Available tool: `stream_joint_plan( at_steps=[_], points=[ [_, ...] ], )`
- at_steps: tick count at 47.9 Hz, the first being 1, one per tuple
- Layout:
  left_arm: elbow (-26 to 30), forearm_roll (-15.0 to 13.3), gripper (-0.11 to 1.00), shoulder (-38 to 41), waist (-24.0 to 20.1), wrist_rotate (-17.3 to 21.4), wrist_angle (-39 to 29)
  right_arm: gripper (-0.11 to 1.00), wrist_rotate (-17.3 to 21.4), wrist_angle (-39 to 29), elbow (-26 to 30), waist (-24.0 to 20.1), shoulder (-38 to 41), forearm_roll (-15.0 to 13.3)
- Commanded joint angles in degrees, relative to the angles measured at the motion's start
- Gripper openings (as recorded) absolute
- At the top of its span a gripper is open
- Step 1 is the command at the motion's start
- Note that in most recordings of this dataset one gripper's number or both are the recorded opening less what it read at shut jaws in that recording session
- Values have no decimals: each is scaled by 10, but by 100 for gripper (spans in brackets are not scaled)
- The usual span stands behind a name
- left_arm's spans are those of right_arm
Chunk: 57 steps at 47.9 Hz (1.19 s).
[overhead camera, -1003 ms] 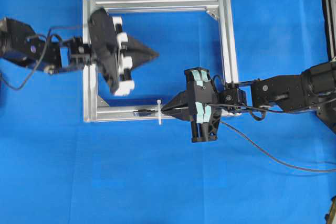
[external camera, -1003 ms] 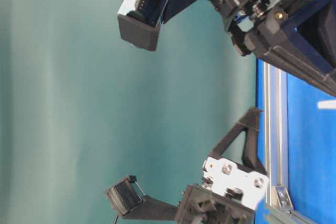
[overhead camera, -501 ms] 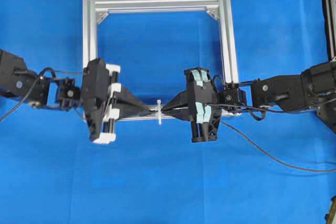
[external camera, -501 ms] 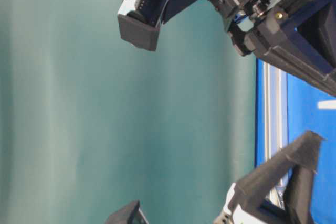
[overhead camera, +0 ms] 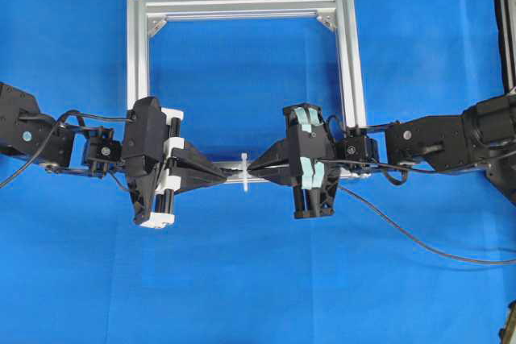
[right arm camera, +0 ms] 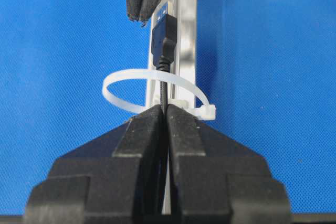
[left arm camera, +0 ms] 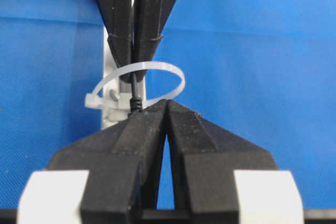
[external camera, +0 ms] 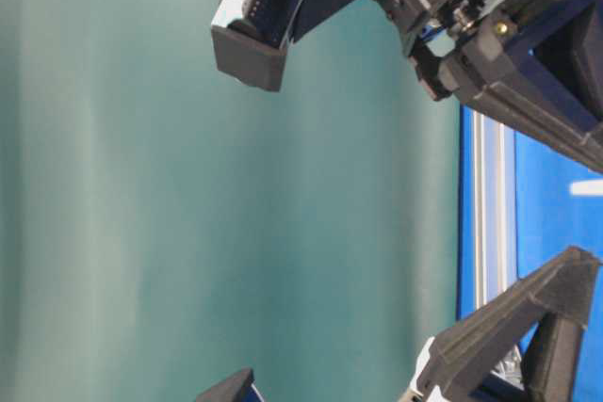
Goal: Insert the wire through the string loop located in the center.
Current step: 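Move the left gripper right toward the plug emerging from the loop, then close the left gripper on the USB plug beyond the loop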
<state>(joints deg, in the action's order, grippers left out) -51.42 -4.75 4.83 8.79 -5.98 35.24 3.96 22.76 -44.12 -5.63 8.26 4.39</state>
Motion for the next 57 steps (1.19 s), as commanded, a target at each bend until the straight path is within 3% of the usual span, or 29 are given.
stream_joint_plan(
  at_steps=[1, 4, 7, 15, 20, 57],
  points=[
    [6, 2, 0, -14, 1, 1, 4, -3, -1, 4, 6, 1, -7, -1],
    [7, 1, 5, -14, 1, 1, 5, -3, -1, 4, 6, 1, -7, -1],
    [7, 0, 19, -14, -4, -3, 5, -3, -1, 4, 6, 0, -7, -1],
    [5, 1, 69, -15, -13, 0, -18, -3, -1, 4, 5, 0, -7, -1],
    [8, 1, 91, -14, -13, 0, -33, -3, -1, 4, 6, 1, -7, -1],
    [28, 1, 91, 29, -22, -3, -50, -3, -2, 4, 5, 0, -7, -1]
  ],
)
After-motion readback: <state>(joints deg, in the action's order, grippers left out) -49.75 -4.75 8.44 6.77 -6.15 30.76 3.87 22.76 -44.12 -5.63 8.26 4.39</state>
